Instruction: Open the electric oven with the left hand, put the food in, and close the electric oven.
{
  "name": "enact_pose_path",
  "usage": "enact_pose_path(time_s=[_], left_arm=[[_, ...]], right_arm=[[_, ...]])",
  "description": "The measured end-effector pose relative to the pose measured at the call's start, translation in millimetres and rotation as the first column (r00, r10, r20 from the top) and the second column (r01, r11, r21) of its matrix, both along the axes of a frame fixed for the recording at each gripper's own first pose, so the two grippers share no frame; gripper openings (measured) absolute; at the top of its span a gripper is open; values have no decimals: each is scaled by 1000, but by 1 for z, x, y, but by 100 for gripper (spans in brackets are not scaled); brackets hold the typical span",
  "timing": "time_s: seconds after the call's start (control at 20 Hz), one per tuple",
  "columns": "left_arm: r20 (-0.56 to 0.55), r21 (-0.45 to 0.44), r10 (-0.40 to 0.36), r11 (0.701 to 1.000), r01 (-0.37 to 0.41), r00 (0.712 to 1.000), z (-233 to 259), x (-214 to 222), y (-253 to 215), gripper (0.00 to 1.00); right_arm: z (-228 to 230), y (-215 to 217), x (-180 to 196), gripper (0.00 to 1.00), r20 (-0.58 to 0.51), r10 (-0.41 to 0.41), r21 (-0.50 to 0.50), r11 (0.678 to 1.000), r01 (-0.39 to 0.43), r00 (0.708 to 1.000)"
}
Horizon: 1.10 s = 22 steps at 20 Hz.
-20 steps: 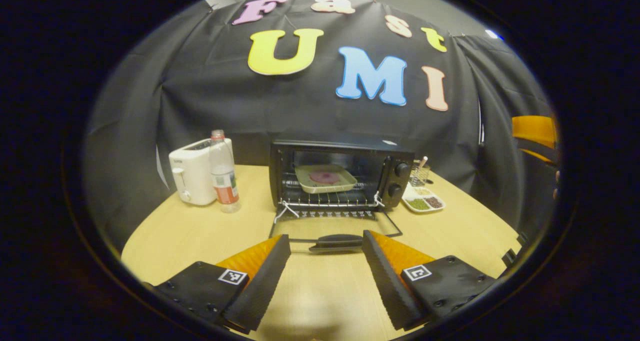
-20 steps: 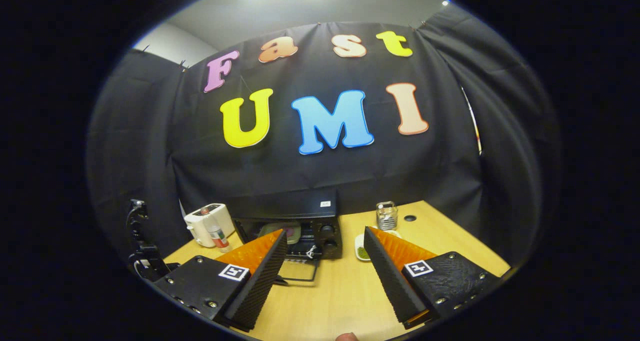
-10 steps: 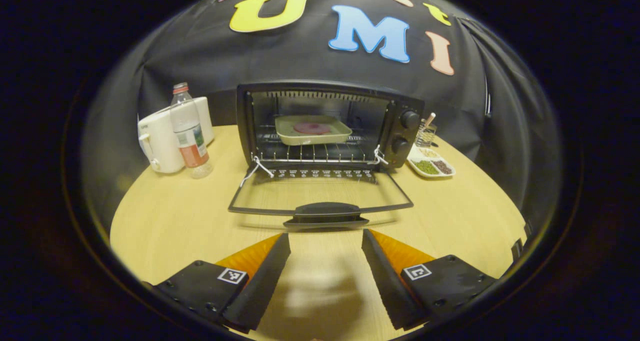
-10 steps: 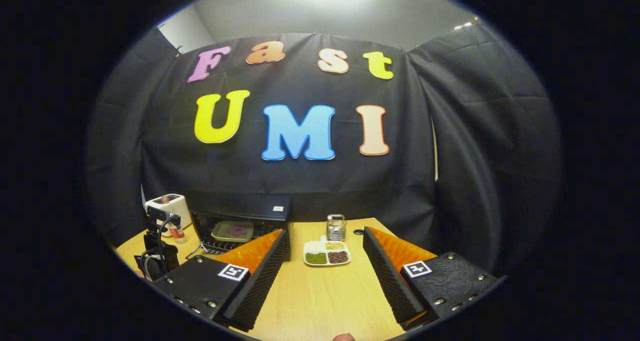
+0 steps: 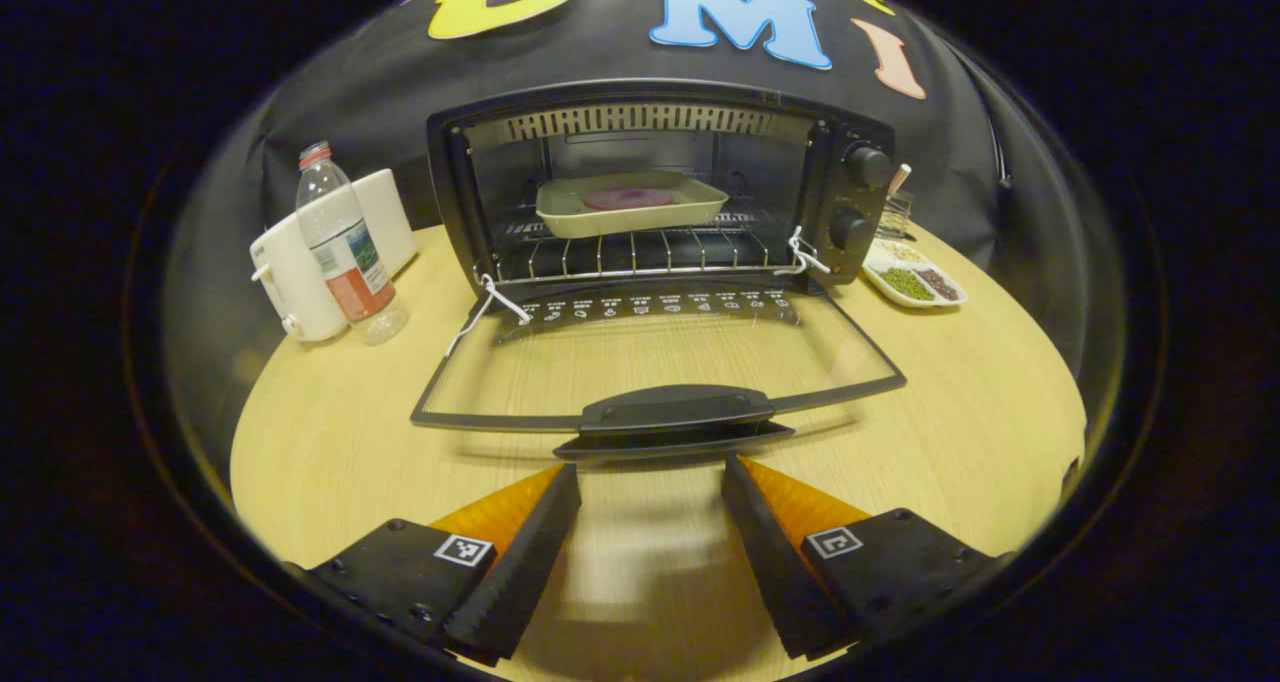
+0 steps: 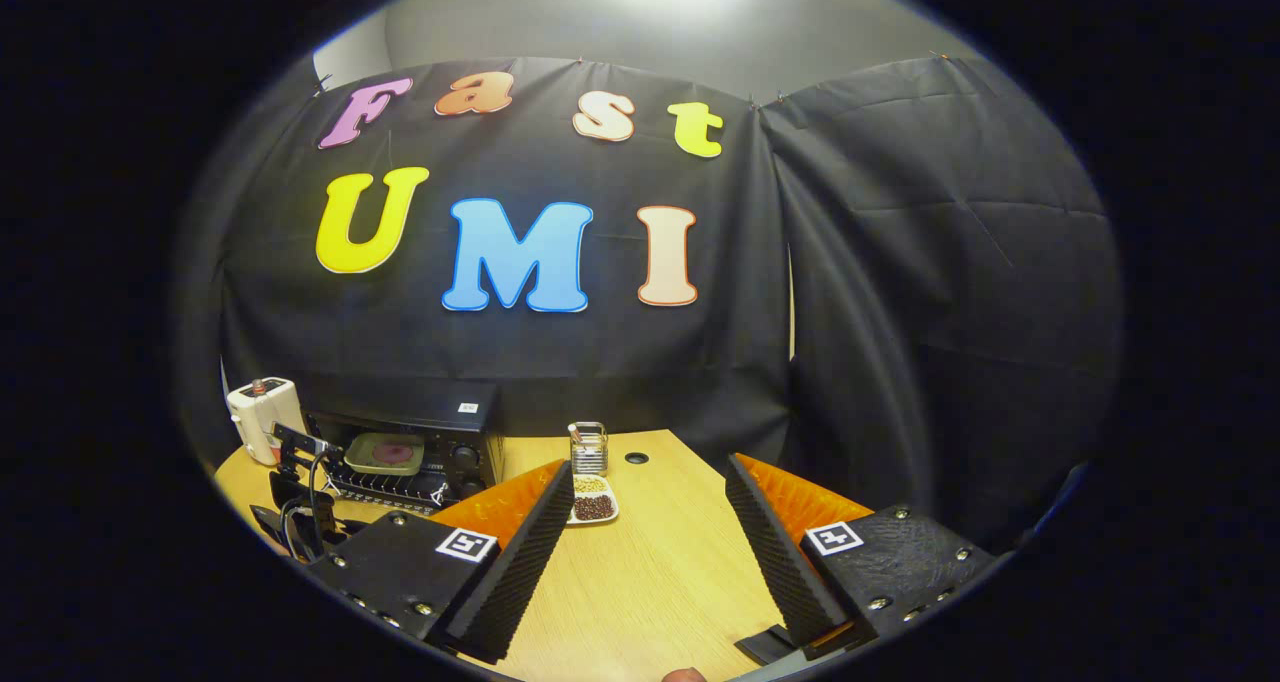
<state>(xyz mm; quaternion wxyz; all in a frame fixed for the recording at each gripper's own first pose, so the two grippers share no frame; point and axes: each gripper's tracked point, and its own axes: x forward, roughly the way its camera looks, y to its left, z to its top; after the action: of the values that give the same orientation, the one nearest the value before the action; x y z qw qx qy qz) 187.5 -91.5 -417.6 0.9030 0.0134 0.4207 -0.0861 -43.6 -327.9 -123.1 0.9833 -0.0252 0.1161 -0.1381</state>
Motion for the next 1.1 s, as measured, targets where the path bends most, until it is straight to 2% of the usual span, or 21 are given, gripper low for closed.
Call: enact_pose_path(time_s=[0.1, 0.15, 0.2, 0.55, 0.6, 0.65, 0.7, 1.05, 1.1], left_arm=[[8, -8, 14, 1000, -14, 1000, -2, -1, -1, 100], [6, -4, 15, 1000, -15, 1000, 0, -1, -1, 92], [5, 4, 14, 1000, -14, 1000, 1, -1, -1, 100], [119, -10, 21, 1000, -20, 993, 41, -1, 1, 98], [135, -12, 21, 1000, -20, 991, 46, 0, 2, 100], [150, -16, 24, 1000, -22, 988, 52, 1, 2, 92], [163, -19, 25, 1000, -23, 986, 55, 4, 2, 100], [279, -52, 34, 998, -21, 960, 98, 25, 4, 98], [302, -48, 23, 999, -9, 953, 107, 30, 4, 100]], right_arm=[[1, -1, 1, 97, -1, -6, -8, 1000, 6, 1000], [1, -1, 2, 97, 1, -3, 0, 1000, 3, 1000], [0, 0, 3, 97, 4, 4, 10, 1000, -4, 1000], [-3, 17, 11, 97, -3, 72, -25, 997, -72, 997], [-2, 20, 11, 97, 0, 84, -21, 996, -84, 996], [-1, 24, 12, 97, 0, 96, -16, 995, -96, 995], [-2, 26, 15, 97, 1, 105, -13, 994, -105, 994], [-1, 38, 30, 96, 3, 126, -5, 992, -126, 992], [-1, 40, 31, 96, 3, 128, -1, 992, -128, 992]])
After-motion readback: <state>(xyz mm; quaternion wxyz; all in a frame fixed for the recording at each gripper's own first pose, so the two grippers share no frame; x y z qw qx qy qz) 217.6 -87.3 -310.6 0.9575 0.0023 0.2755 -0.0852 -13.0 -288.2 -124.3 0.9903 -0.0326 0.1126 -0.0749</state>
